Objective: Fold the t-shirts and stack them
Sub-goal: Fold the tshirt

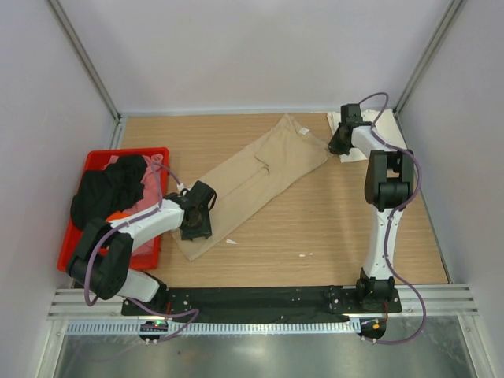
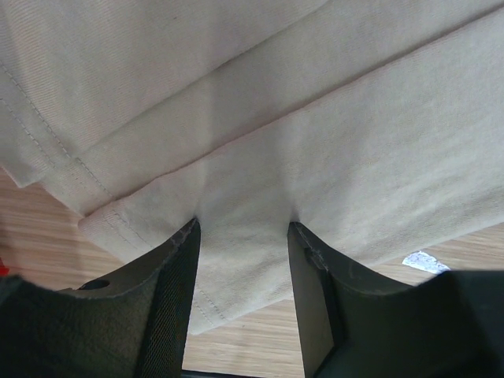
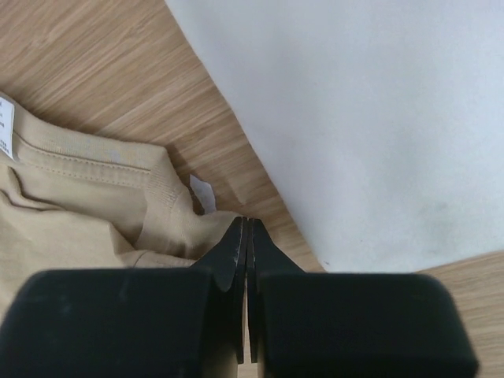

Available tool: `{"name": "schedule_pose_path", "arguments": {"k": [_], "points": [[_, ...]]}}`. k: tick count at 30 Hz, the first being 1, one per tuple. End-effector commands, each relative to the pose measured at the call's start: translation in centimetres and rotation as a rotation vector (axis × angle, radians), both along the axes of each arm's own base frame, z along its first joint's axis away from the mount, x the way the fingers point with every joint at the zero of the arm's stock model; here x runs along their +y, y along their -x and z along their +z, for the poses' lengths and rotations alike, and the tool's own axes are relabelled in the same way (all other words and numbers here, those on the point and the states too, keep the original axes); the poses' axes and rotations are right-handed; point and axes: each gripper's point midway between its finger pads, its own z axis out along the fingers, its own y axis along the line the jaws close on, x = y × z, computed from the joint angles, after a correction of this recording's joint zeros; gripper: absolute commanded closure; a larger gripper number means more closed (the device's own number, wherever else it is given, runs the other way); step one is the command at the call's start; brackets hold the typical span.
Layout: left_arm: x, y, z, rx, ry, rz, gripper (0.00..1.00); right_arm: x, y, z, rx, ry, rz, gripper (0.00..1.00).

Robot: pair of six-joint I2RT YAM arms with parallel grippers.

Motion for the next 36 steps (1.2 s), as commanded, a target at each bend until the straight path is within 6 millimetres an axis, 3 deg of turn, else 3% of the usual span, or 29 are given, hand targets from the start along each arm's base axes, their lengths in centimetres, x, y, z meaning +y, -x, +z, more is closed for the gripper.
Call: {"name": "schedule_pose_path", "arguments": {"k": [1, 9, 14, 17, 19, 23, 25, 26, 31, 36], "points": [[0.7, 0.6, 0.2, 0.028, -0.041, 0.014, 0.49, -1.6, -1.3, -0.2, -0.008, 0.086, 0.002, 0.99], [-1.0, 0.4, 1.1, 0.015, 0.008, 0.014, 0.48, -1.7, -3.0, -1.2, -0.011, 0.118, 0.045, 0.99], [-2.3, -0.3, 2.8, -0.024, 0.064, 0.013, 0.45, -1.6, -3.6, -0.3, -0.018, 0.118, 0.051, 0.99], [-2.9, -1.2, 4.8, -0.066, 0.09, 0.001, 0.44, -1.6, -3.6, 2.1, -0.04, 0.103, 0.036, 0.96], [-3.1, -2.0, 6.6, -0.112, 0.097, -0.019, 0.44, -1.6, -3.9, 4.7, -0.077, 0.096, 0.014, 0.93], [-4.1, -3.5, 10.5, -0.219, 0.153, -0.079, 0.43, -1.3, -2.6, 7.4, -0.076, 0.056, -0.035, 0.9], [-4.5, -4.1, 12.9, -0.281, 0.188, -0.096, 0.43, -0.9, -1.2, 7.1, -0.053, 0.038, -0.042, 0.88], [-4.6, -4.2, 13.5, -0.3, 0.193, -0.107, 0.43, -0.3, -0.9, 8.3, -0.072, 0.029, -0.053, 0.87], [-5.0, -4.4, 16.7, -0.372, 0.241, -0.143, 0.42, 1.1, 1.9, 7.3, -0.036, -0.004, -0.069, 0.85], [-5.4, -3.9, 17.7, -0.378, 0.273, -0.179, 0.42, 2.4, 2.9, 5.7, -0.028, -0.068, -0.067, 0.84]]}}
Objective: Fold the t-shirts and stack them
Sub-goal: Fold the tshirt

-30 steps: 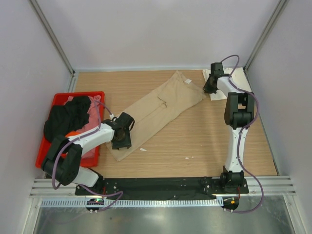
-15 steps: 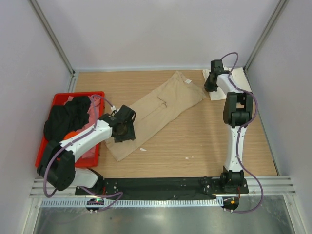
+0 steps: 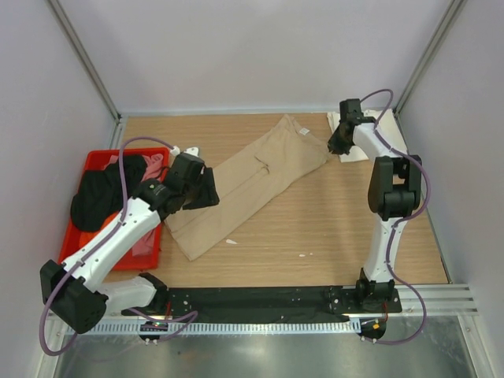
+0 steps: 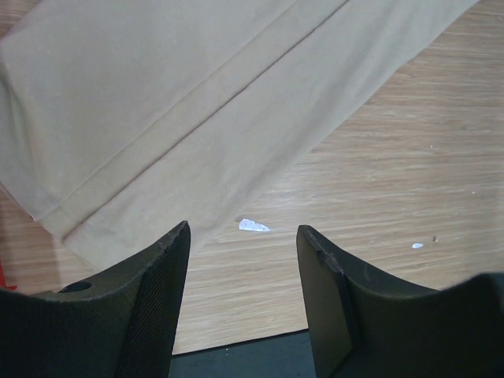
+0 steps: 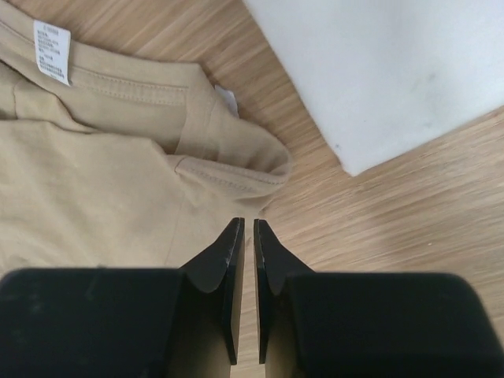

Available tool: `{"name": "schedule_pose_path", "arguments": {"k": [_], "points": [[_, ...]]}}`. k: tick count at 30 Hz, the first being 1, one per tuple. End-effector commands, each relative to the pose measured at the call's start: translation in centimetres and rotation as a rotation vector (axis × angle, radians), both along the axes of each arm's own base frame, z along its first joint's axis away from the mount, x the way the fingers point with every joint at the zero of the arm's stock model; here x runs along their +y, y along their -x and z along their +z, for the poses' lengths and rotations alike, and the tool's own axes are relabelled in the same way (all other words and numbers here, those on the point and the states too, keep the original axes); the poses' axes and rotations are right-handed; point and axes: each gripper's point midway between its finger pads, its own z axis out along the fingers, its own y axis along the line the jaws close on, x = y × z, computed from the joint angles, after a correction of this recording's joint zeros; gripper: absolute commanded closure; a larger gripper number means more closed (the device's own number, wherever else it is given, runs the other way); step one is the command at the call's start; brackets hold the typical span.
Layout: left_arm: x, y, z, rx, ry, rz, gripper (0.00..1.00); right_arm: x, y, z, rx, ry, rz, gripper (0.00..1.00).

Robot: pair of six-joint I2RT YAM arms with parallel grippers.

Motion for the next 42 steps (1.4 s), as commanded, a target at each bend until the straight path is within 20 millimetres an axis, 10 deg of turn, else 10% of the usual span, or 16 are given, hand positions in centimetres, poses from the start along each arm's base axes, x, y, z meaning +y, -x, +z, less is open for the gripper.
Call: {"name": "schedule_pose_path", "arguments": {"k": [1, 14, 30, 38, 42], "points": [[-0.4, 0.6, 1.3, -0.015, 0.016, -0.057, 0.42, 1.4, -0.2, 0.7, -0.049, -0.066, -0.011, 0.85], [-0.3, 0.4, 3.0, -0.052, -0.002, -0.1, 0.39, -0.6, -3.7, -3.8, -0.011, 0.071, 0.094, 0.84], [0.6, -6.0, 2.6, -0.046, -0.055, 0.0, 0.39, -2.1, -11.9, -2.0, -0.146, 0.158, 0.196, 0.78], [2.5, -8.9, 5.9, -0.113, 0.039, 0.033, 0.39, 1.7, -8.6, 5.8, -0.238, 0.039, 0.161, 0.73], [5.1, -10.2, 7.2, -0.148, 0.051, 0.104, 0.39, 4.6, -4.5, 6.5, -0.193, 0.019, 0.153, 0.73]]}}
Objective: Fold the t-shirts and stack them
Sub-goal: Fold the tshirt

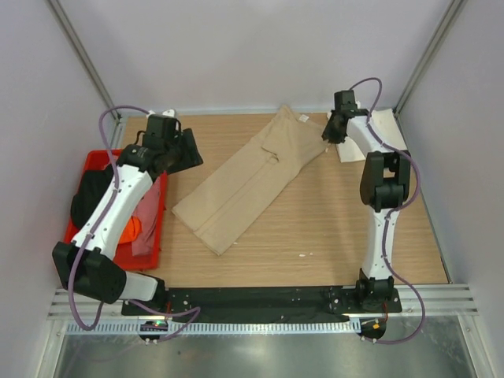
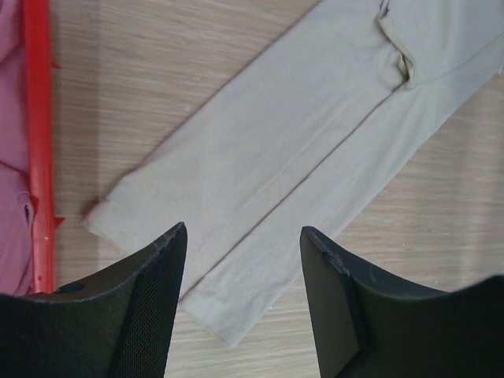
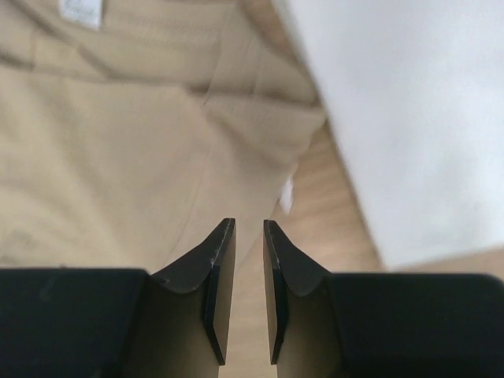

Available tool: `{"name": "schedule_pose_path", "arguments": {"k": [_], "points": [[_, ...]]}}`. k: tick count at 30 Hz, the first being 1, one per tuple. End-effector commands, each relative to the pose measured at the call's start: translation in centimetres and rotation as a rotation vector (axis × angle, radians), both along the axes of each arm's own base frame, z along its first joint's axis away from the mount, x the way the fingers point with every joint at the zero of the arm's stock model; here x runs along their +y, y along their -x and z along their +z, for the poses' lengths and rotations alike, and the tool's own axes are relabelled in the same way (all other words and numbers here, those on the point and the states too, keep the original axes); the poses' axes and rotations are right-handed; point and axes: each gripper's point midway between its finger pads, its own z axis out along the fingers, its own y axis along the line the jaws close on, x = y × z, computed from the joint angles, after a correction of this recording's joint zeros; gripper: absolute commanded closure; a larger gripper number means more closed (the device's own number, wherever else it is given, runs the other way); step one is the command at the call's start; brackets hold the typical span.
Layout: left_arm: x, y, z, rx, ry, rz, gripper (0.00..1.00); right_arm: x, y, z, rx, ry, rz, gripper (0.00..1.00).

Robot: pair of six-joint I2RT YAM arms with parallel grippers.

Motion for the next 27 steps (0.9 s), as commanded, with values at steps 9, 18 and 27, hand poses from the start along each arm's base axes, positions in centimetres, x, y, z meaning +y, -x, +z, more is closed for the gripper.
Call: {"name": "schedule_pose_path", "arguments": {"k": [9, 18, 27], "points": [[2.6, -2.1, 3.2, -0.053, 0.171, 0.021, 0.4, 15.6, 11.8, 6.3, -0.07, -0.113, 0.149, 0.73], [2.7, -1.5, 1.3, -0.009, 0.179, 0.023, 0.4, 30.6, 23.4, 2.8, -0.008, -0.165, 0.406, 0.74], [3.5, -1.5, 0.6, 0.002, 0.157, 0.04, 0.39, 38.1, 30.2, -1.4, 0.039, -0.141, 0.557, 0.75]]}}
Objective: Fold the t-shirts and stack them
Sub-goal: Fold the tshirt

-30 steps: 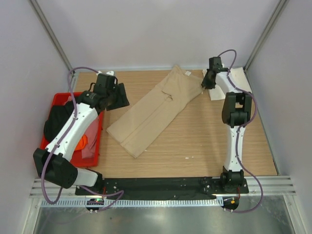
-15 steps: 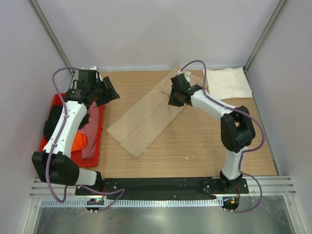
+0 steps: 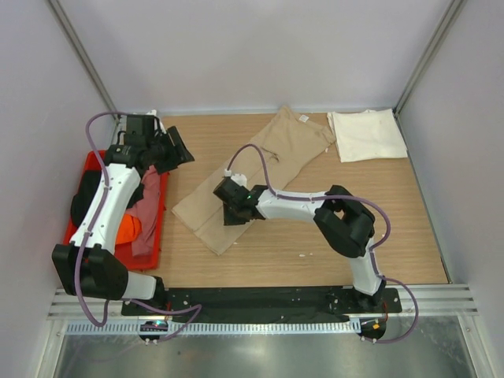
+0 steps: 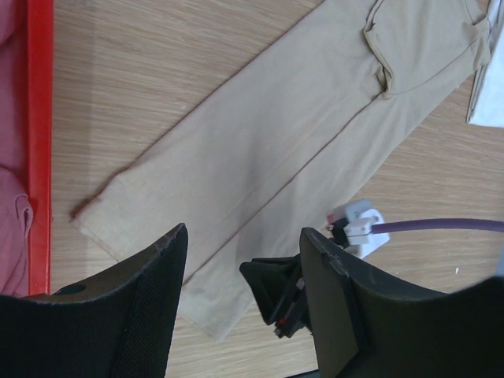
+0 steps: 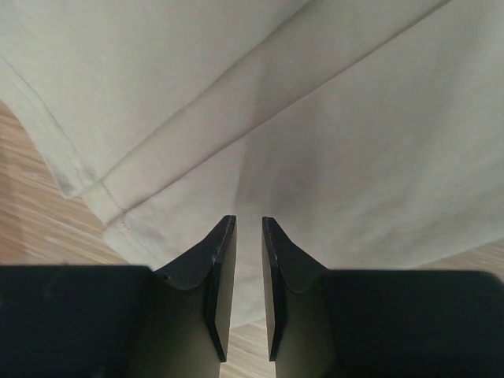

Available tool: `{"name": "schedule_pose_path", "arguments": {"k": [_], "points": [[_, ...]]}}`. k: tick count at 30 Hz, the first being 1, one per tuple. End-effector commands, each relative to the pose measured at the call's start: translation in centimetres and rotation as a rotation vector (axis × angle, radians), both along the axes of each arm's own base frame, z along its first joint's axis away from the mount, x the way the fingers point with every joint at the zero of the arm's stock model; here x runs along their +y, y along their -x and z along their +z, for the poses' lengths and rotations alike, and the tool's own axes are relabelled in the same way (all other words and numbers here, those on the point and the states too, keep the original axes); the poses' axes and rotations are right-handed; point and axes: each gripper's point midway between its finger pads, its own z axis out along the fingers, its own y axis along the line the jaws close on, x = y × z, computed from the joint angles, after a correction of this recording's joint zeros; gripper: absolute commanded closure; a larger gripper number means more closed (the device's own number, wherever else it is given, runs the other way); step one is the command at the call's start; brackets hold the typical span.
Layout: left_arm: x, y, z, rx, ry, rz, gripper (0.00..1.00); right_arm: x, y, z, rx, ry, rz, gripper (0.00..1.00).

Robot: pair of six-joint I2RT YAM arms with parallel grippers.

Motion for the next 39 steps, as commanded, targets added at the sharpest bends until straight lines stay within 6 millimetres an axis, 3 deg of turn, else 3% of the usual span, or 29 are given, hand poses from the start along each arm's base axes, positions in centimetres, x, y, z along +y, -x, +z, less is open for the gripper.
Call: {"name": "schedule_pose_path", "arguments": {"k": [1, 6, 12, 19, 20, 21, 27, 30, 34, 37, 39], "points": [[0.4, -0.3, 0.0, -0.017, -0.003, -0.005, 0.39, 2.0, -0.3, 0.4, -0.05, -0.025, -0.03, 0.75], [0.6, -0.2, -1.1, 0.008, -0.021, -0.008, 0.39, 1.8, 2.4, -2.0, -0.001, 0.019, -0.002, 0.75], [1.0, 0.2, -2.4, 0.042, -0.054, -0.019, 0.4, -1.0, 6.5, -3.0, 0.029, 0.131, 0.037, 0.75], [0.8, 2.1, -5.2, 0.128, -0.088, -0.062, 0.41, -7.2, 9.9, -3.1, 0.054, 0.233, 0.003, 0.75], [0.6, 2.4, -5.4, 0.13, -0.087, -0.069, 0.41, -8.9, 10.6, -3.9, 0.07, 0.268, 0.001, 0.75], [0.2, 2.7, -5.6, 0.131, -0.09, -0.083, 0.41, -9.4, 10.9, -3.2, 0.067, 0.251, -0.008, 0.75], [-2.0, 5.2, -7.6, 0.162, -0.089, -0.141, 0.41, -15.7, 14.1, -4.0, 0.118, 0.328, -0.035, 0.75], [-3.4, 6.7, -8.4, 0.173, -0.074, -0.172, 0.41, -17.7, 15.1, -3.2, 0.122, 0.327, -0.049, 0.75], [-6.1, 8.6, -8.9, 0.165, -0.013, -0.225, 0.42, -18.0, 15.6, -0.6, 0.115, 0.268, -0.045, 0.75], [-9.5, 10.6, -8.8, 0.153, 0.071, -0.319, 0.44, -17.8, 14.8, 2.6, 0.066, 0.24, -0.065, 0.74], [-11.4, 12.2, -8.7, 0.153, 0.095, -0.384, 0.46, -17.1, 13.2, 5.2, 0.001, 0.217, -0.106, 0.74]]}}
